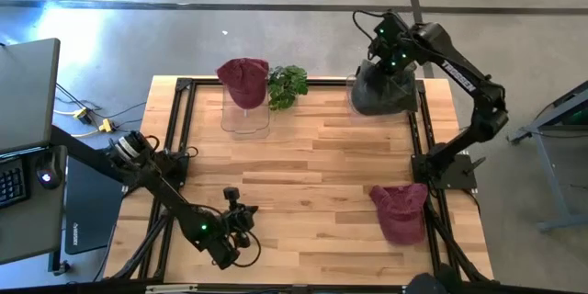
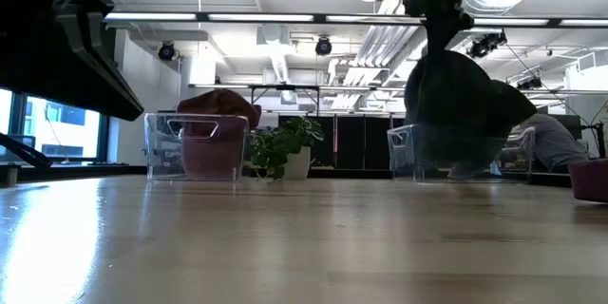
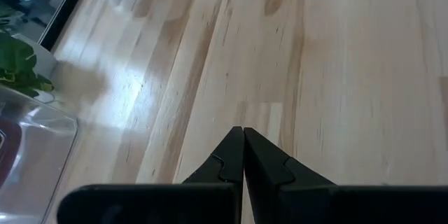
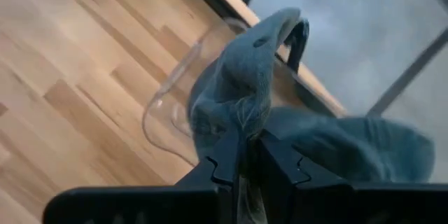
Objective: Pick & Place hat
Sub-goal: Put the black cap into the right transparent bin
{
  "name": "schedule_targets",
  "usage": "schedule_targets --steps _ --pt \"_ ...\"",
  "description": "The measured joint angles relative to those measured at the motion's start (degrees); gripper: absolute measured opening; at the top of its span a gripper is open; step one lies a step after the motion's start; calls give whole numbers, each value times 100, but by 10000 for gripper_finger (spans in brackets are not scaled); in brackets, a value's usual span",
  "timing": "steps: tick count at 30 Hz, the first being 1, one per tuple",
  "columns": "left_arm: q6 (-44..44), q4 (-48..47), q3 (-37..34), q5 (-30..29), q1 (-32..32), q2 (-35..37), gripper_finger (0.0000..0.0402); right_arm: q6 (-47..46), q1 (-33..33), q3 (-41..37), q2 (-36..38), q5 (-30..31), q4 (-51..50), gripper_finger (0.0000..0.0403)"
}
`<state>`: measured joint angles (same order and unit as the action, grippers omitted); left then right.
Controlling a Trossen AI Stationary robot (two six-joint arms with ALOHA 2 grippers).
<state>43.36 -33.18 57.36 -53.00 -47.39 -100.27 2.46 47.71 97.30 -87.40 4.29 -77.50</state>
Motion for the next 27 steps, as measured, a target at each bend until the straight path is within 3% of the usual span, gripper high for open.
schedule_targets --steps 5,13,20,27 --pt "-1 -23 0 -4 14 0 3 -750 146 0 -89 132 -428 25" --pt "106 -208 0 2 14 0 3 -2317 130 -38 -34 1222 -1203 23" --pt "472 -452 0 -163 -294 0 3 -2837 -124 -575 -36 897 -904 36" --pt "565 -427 0 -562 -612 0 3 -2730 -170 -1043 -38 642 -126 43"
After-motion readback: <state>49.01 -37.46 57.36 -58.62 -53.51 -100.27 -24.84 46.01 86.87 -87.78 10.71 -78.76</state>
